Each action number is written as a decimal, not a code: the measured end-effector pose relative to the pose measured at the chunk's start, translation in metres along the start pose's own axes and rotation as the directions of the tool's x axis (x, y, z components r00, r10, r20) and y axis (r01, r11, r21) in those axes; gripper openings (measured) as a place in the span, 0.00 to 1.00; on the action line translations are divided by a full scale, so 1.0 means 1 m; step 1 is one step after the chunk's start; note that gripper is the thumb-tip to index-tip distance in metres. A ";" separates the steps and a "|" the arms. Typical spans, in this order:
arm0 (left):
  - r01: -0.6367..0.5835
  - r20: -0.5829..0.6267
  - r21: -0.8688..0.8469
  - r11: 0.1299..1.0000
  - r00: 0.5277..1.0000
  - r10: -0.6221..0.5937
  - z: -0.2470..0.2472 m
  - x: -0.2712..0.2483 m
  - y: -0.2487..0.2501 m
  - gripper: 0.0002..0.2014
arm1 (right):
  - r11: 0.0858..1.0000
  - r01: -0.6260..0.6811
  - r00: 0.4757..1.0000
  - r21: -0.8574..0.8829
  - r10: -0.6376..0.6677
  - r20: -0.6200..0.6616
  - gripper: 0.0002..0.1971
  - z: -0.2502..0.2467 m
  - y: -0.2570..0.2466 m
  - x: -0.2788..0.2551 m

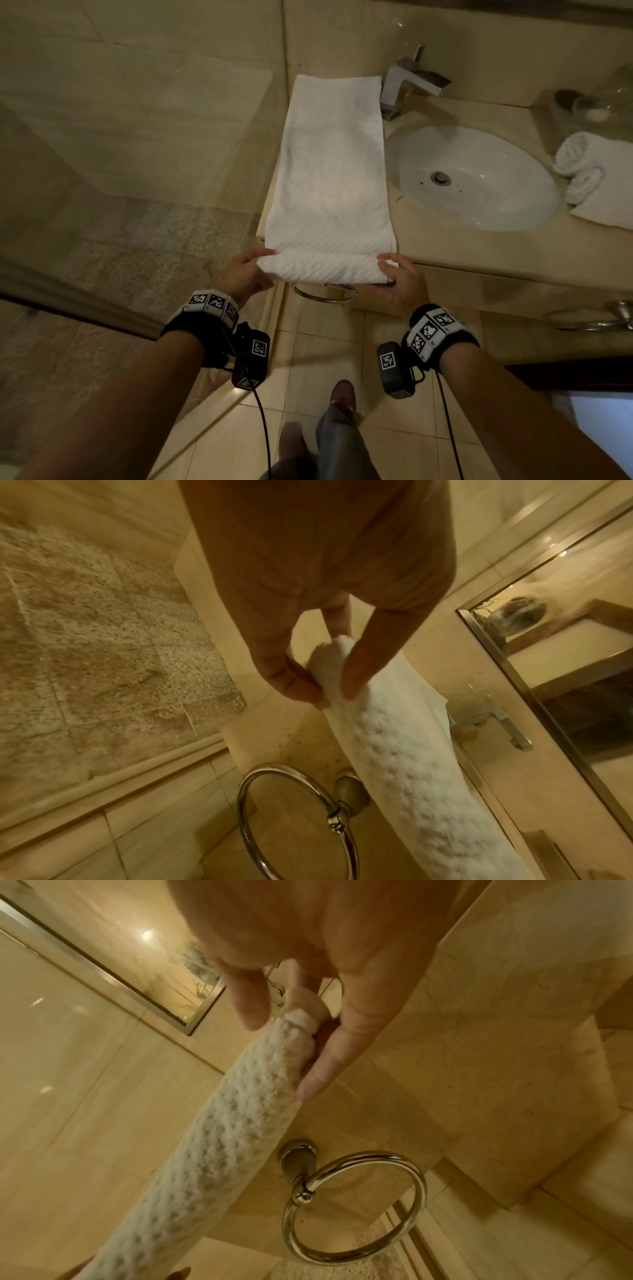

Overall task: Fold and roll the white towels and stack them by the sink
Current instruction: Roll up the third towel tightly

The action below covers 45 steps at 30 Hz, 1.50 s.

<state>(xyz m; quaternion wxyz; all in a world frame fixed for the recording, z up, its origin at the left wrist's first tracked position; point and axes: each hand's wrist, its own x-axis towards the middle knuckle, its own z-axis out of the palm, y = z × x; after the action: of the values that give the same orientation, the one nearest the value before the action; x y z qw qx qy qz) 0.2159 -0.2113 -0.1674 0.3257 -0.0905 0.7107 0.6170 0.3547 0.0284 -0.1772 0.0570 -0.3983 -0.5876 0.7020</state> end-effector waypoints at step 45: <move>0.124 -0.244 0.729 0.673 0.966 0.086 0.033 0.044 0.077 0.33 | -0.230 0.369 0.853 -0.901 -0.300 0.426 0.29 0.069 -0.057 0.047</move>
<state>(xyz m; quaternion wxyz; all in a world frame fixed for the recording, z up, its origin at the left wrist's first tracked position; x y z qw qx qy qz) 0.1527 -0.1511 -0.1302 0.2458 -0.0379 0.9342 0.2560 0.2576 0.0179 -0.1515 -0.0823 -0.1141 -0.9901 -0.0033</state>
